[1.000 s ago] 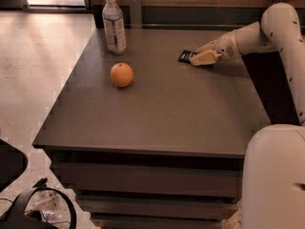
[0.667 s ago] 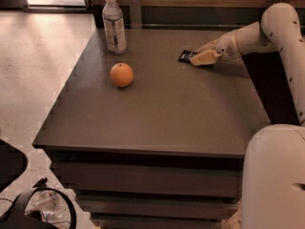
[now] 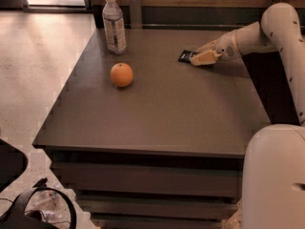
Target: Pick rxbar blueberry
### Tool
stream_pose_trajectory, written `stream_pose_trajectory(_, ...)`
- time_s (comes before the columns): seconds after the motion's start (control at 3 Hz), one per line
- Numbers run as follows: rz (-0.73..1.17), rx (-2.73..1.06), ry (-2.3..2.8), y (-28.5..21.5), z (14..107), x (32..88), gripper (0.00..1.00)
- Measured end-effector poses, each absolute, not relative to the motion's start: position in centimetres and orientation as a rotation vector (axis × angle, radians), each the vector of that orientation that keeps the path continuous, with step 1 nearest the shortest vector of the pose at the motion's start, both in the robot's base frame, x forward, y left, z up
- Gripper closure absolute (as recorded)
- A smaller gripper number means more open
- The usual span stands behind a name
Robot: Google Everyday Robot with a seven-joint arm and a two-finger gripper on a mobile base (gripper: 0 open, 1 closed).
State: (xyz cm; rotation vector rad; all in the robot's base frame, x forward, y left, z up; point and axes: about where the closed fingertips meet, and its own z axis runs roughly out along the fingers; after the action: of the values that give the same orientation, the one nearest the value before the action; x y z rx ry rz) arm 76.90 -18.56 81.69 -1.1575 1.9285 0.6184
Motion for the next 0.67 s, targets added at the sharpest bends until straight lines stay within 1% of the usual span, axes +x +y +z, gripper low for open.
stream_pose_trajectory(0.33, 0.618, -1.158, 1.928, -18.6, 81.7, 76.9, 1.0)
stream_pose_trajectory(0.67, 0.557, -1.196, 1.889, -18.2, 85.4, 76.1, 1.0)
